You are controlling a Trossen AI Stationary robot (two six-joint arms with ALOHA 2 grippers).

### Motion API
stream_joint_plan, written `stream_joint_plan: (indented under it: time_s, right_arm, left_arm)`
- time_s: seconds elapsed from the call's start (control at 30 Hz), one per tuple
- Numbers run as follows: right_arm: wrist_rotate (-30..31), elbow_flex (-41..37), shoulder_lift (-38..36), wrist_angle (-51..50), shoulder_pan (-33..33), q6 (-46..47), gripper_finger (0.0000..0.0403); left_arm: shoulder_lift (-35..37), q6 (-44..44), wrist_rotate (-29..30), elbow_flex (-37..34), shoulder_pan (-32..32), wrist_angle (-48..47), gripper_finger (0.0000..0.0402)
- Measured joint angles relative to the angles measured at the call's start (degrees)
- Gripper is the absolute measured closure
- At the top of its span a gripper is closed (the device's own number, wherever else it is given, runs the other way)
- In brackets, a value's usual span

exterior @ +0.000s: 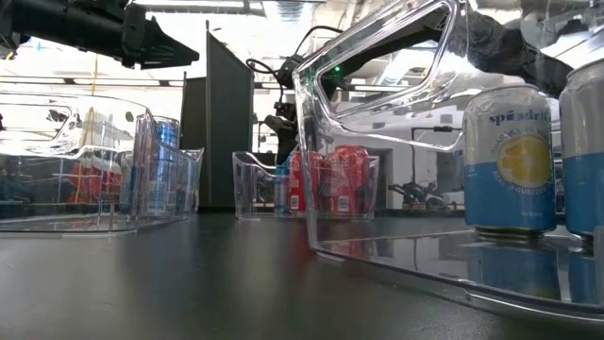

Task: Sort soda cans
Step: Put the blue soda can into the middle left transparent bin

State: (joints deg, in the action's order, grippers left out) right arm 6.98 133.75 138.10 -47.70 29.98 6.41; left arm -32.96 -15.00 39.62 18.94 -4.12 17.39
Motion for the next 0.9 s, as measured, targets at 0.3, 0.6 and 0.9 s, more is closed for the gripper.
stream_joint_plan:
  time_s: [0.3,0.6,0.9]
  right_arm:
    - [0.02,0.00,0.00,0.04,-0.50,-0.45,0.0179]
    - [0.04,0.00,0.00,0.07,-1.98,-1.07,0.0180]
    - [0.61,0.22,-0.02,0.07,-2.62,-2.40,0.0182]
  left_arm:
    - [-0.01,-0.02,0.01,0.00,0.00,-0.01,0.0132]
    - [-0.01,-0.02,0.01,0.00,0.00,-0.02,0.0132]
    - [0.00,-0.02,0.01,0.00,0.00,-0.02,0.0132]
